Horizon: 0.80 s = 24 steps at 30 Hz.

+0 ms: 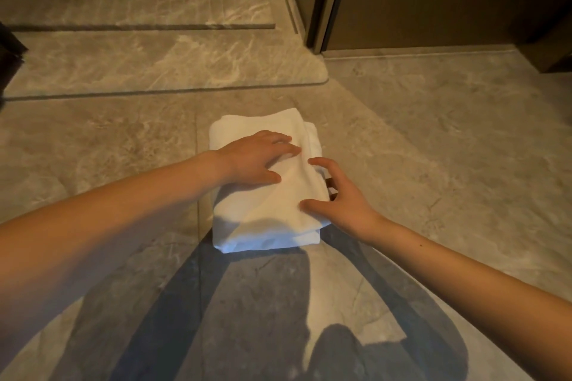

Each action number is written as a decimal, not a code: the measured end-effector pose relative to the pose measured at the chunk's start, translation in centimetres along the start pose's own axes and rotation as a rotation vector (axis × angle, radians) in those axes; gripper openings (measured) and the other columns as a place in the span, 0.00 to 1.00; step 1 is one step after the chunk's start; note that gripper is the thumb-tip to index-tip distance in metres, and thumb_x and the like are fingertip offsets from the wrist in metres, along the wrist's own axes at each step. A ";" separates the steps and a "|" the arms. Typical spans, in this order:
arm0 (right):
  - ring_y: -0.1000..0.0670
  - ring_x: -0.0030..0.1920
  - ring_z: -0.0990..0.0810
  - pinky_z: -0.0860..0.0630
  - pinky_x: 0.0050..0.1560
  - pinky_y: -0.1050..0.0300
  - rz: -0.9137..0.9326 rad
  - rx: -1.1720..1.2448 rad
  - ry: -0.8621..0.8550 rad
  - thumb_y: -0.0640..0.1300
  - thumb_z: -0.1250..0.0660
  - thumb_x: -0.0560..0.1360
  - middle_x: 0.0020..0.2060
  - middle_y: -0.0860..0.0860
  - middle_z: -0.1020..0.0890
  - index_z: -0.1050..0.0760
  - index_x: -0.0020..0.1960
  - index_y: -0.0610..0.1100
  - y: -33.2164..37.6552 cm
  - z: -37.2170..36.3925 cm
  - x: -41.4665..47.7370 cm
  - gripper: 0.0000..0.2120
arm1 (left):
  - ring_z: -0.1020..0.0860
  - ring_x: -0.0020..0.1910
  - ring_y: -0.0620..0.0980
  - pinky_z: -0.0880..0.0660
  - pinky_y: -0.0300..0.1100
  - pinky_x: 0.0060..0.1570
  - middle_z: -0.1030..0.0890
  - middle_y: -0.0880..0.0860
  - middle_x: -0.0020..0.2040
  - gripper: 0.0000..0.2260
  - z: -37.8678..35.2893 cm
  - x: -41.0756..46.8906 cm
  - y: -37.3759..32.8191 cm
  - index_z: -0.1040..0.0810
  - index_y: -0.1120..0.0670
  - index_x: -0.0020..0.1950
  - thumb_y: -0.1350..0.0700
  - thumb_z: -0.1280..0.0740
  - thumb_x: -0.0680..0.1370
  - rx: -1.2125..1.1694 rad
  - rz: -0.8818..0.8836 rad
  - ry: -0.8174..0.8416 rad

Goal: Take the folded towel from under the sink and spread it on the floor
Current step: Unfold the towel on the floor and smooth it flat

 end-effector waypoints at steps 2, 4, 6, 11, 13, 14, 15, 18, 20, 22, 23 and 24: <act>0.65 0.50 0.23 0.23 0.42 0.68 0.061 -0.005 0.014 0.39 0.28 0.70 0.53 0.67 0.24 0.33 0.65 0.59 0.9 -0.3 -0.4 0.29 | 0.32 0.68 0.55 0.33 0.49 0.62 0.30 0.53 0.70 0.31 0.9 0.3 -0.2 0.37 0.43 0.75 0.53 0.31 0.75 -0.023 0.000 -0.003; 0.61 0.53 0.22 0.23 0.49 0.64 0.093 -0.056 0.030 0.36 0.30 0.71 0.55 0.64 0.23 0.28 0.64 0.55 1.3 -0.7 -0.6 0.26 | 0.26 0.56 0.55 0.30 0.49 0.51 0.25 0.53 0.56 0.29 2.0 0.6 -0.6 0.37 0.42 0.73 0.58 0.33 0.74 -0.041 -0.003 0.007; 0.56 0.58 0.24 0.26 0.57 0.61 0.104 -0.127 0.033 0.36 0.31 0.72 0.60 0.55 0.23 0.25 0.64 0.52 1.5 -1.0 -0.8 0.23 | 0.25 0.48 0.54 0.29 0.48 0.46 0.26 0.53 0.51 0.28 2.9 1.1 -1.3 0.37 0.40 0.73 0.61 0.38 0.77 -0.073 -0.003 0.024; 0.56 0.52 0.27 0.34 0.47 0.75 0.162 -0.226 0.052 0.35 0.32 0.73 0.59 0.52 0.25 0.24 0.65 0.50 2.6 -1.8 -1.1 0.23 | 0.26 0.52 0.53 0.27 0.48 0.45 0.25 0.51 0.65 0.32 2.6 2.9 -3.0 0.40 0.26 0.70 0.61 0.48 0.76 -0.055 0.064 0.232; 0.59 0.48 0.28 0.33 0.46 0.74 0.166 -0.239 0.049 0.35 0.32 0.73 0.58 0.51 0.24 0.25 0.66 0.50 2.8 -2.0 -1.3 0.23 | 0.30 0.60 0.54 0.30 0.46 0.49 0.31 0.51 0.71 0.30 2.4 3.3 -3.5 0.38 0.25 0.67 0.58 0.49 0.76 -0.021 0.110 0.308; 0.61 0.47 0.28 0.34 0.46 0.74 0.169 -0.252 0.048 0.35 0.32 0.73 0.58 0.51 0.24 0.25 0.66 0.50 2.9 -2.1 -1.3 0.23 | 0.32 0.65 0.55 0.32 0.47 0.54 0.33 0.50 0.73 0.26 2.2 3.4 -3.7 0.37 0.26 0.68 0.55 0.49 0.77 -0.014 0.136 0.342; 0.61 0.46 0.29 0.34 0.46 0.75 0.172 -0.264 0.048 0.35 0.32 0.73 0.58 0.51 0.24 0.25 0.66 0.50 2.9 -2.2 -1.4 0.23 | 0.34 0.69 0.55 0.35 0.49 0.58 0.33 0.50 0.74 0.22 2.0 3.5 -3.7 0.35 0.28 0.68 0.49 0.49 0.78 -0.021 0.165 0.371; 0.58 0.47 0.29 0.34 0.46 0.76 0.161 -0.281 0.043 0.35 0.33 0.73 0.60 0.51 0.24 0.25 0.66 0.50 2.8 -2.2 -1.5 0.23 | 0.30 0.65 0.55 0.34 0.50 0.59 0.29 0.51 0.67 0.24 1.7 3.4 -3.3 0.26 0.37 0.65 0.36 0.47 0.73 -0.082 0.243 0.378; 0.62 0.45 0.29 0.34 0.45 0.76 0.162 -0.278 0.038 0.34 0.33 0.73 0.61 0.51 0.24 0.25 0.66 0.49 2.8 -2.1 -1.6 0.23 | 0.27 0.60 0.54 0.31 0.51 0.60 0.25 0.50 0.62 0.19 1.7 3.4 -3.5 0.22 0.41 0.60 0.37 0.45 0.75 -0.116 0.211 0.371; 0.63 0.46 0.28 0.34 0.45 0.76 0.158 -0.273 0.038 0.34 0.33 0.73 0.61 0.51 0.24 0.25 0.66 0.49 2.8 -2.1 -1.6 0.23 | 0.24 0.52 0.53 0.28 0.48 0.55 0.22 0.50 0.53 0.13 2.0 3.4 -3.6 0.22 0.45 0.52 0.43 0.43 0.79 -0.168 0.153 0.319; 0.60 0.48 0.27 0.34 0.45 0.75 0.152 -0.273 0.040 0.34 0.33 0.73 0.61 0.51 0.24 0.25 0.66 0.49 2.7 -2.1 -1.6 0.23 | 0.24 0.47 0.52 0.28 0.46 0.49 0.22 0.50 0.47 0.10 2.3 3.3 -3.5 0.22 0.46 0.48 0.44 0.41 0.79 -0.216 0.136 0.273; 0.57 0.51 0.26 0.34 0.46 0.74 0.146 -0.274 0.039 0.35 0.33 0.73 0.61 0.51 0.24 0.25 0.66 0.49 2.6 -2.2 -1.6 0.23 | 0.24 0.43 0.50 0.28 0.44 0.43 0.23 0.49 0.44 0.09 2.6 3.1 -3.2 0.23 0.47 0.46 0.45 0.39 0.78 -0.281 0.140 0.220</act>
Point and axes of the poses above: each hand's wrist, its own x-axis towards the middle knuckle, its own z-axis out of the back of the hand, y = z × x, the point moved 10 cm from there along x, towards the middle knuckle
